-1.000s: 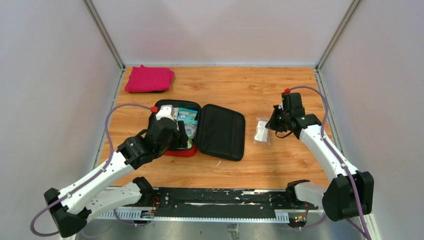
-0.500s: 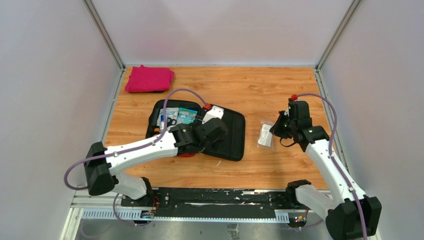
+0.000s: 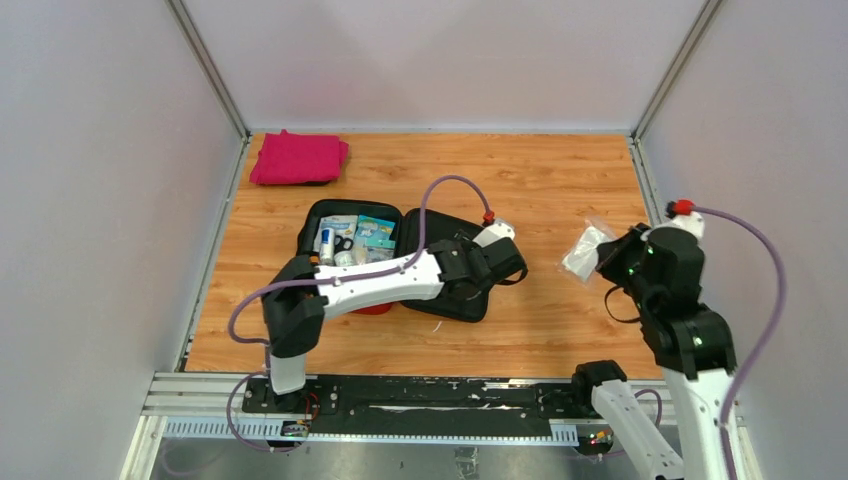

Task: Organize the medicine kit

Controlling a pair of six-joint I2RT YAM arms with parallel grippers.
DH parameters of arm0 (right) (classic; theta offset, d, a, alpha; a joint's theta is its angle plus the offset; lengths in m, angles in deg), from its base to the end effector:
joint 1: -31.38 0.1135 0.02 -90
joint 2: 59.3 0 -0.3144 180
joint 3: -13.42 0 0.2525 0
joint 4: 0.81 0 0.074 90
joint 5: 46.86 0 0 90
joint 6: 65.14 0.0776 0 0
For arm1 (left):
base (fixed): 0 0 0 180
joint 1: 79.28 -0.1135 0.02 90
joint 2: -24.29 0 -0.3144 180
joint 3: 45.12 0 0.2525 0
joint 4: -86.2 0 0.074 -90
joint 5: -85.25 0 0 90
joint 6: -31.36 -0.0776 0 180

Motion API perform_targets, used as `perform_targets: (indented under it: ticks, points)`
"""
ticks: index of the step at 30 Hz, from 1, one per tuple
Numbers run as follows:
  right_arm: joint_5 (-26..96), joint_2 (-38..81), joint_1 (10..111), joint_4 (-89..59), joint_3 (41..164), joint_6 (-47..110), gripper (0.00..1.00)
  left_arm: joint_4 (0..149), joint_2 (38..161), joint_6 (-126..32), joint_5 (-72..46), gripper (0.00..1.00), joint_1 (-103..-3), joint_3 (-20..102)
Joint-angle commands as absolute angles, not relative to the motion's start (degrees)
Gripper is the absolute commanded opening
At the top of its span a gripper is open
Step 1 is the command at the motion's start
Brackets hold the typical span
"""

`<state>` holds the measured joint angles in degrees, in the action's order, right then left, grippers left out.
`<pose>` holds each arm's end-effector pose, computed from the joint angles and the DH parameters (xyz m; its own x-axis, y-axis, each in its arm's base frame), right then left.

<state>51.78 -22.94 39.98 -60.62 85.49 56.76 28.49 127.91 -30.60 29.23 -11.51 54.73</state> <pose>0.1099 0.0048 0.3857 -0.3492 0.4756 -0.8074 0.2030 0.8796 0.4303 0.1960 -0.3650 0.2809 -0.6068 0.4543 -0.6523 0.4321 0.8773 0.2090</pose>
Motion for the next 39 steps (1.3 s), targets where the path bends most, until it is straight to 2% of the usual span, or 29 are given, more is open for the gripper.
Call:
perform_targets:
  ticks: [1, 14, 39]
  points:
    - [58.9, -27.4, 39.1, -68.8, 93.3, 57.6, 0.0, 24.2, 136.1, -32.3, 33.2, 0.69, -11.1, 62.2]
    - [59.4, -33.0, 39.1, -73.3, 101.1, 58.3, 0.0, 18.3, 148.8, -34.5, 41.9, 0.63, -11.2, 73.5]
    - [52.5, -32.3, 39.2, -72.6, 100.3, 58.0, 0.0, 17.3, 157.8, -36.4, 46.5, 0.56, -11.2, 78.8]
